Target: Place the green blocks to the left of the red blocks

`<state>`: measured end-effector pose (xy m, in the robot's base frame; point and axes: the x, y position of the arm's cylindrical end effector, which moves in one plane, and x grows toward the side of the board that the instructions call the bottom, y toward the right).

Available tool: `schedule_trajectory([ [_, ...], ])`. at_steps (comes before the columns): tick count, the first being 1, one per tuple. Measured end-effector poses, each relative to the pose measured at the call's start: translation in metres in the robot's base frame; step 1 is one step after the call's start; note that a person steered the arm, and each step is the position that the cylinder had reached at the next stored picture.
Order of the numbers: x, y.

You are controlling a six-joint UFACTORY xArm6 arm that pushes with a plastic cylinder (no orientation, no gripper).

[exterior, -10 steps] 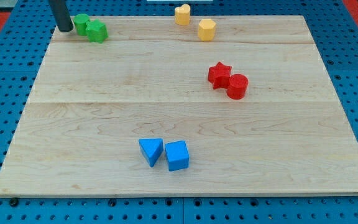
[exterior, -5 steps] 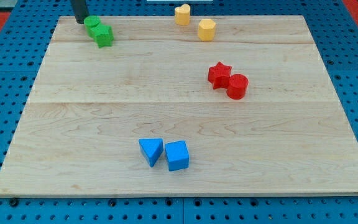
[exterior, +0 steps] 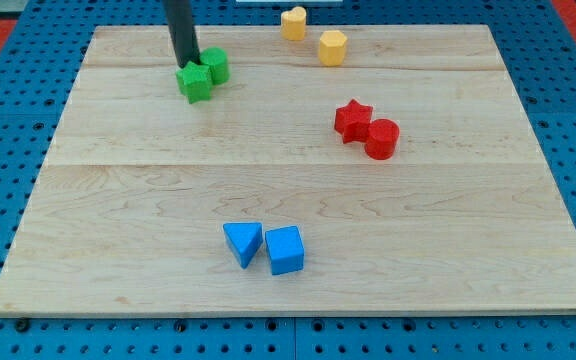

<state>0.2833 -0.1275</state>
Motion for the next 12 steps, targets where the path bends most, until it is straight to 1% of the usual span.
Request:
schedule_trajectory([
  [1, 0.034, -0.002],
  [2, 0.056, 0.006],
  [3, 0.073, -0.016],
  [4, 0.121, -0.041],
  [5, 0.128, 0.005],
  [6, 0.128, 0.038],
  [7, 0.122, -0.012],
  [8, 0.072, -0.005],
  [9, 0.077, 0.04],
  [10, 0.094, 0.028],
  [11, 0.041, -0.024],
  [12, -0.005, -0.061],
])
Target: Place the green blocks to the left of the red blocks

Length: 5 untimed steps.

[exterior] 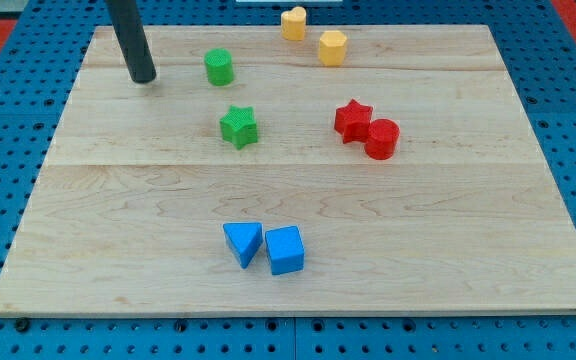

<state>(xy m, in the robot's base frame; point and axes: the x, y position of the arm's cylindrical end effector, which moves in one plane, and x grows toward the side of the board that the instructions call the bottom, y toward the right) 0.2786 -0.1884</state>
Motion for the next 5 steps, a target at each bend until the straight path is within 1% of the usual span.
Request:
schedule_trajectory([
  [1, -0.042, 0.107],
  [2, -0.015, 0.123],
  [3, 0.007, 0.083],
  [4, -0.027, 0.097],
  [5, 0.023, 0.078],
])
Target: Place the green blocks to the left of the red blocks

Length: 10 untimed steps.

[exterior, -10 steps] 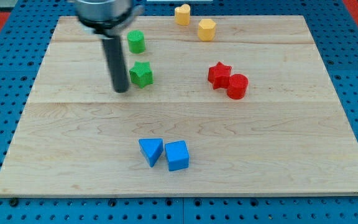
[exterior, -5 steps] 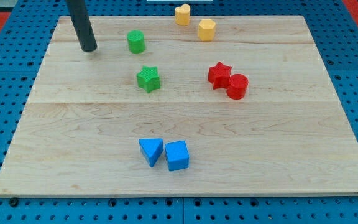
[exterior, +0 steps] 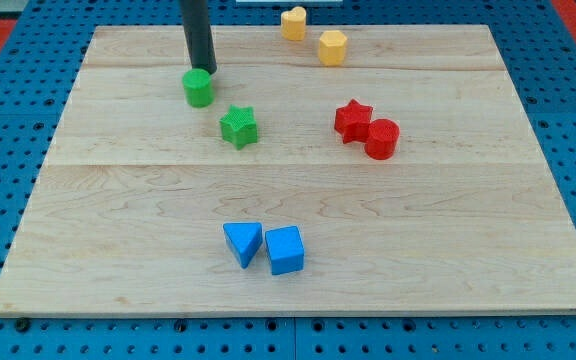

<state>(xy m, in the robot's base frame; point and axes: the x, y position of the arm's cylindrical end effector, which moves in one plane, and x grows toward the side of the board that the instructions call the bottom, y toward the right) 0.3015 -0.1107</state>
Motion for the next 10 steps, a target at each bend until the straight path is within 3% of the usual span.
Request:
schedule_trajectory([
  [1, 0.052, 0.029],
  [2, 0.048, 0.023],
  [3, 0.01, -0.002],
  [4, 0.019, -0.019],
  [5, 0.06, 0.008],
  [6, 0.074, 0.014],
  [10, 0.052, -0.007],
])
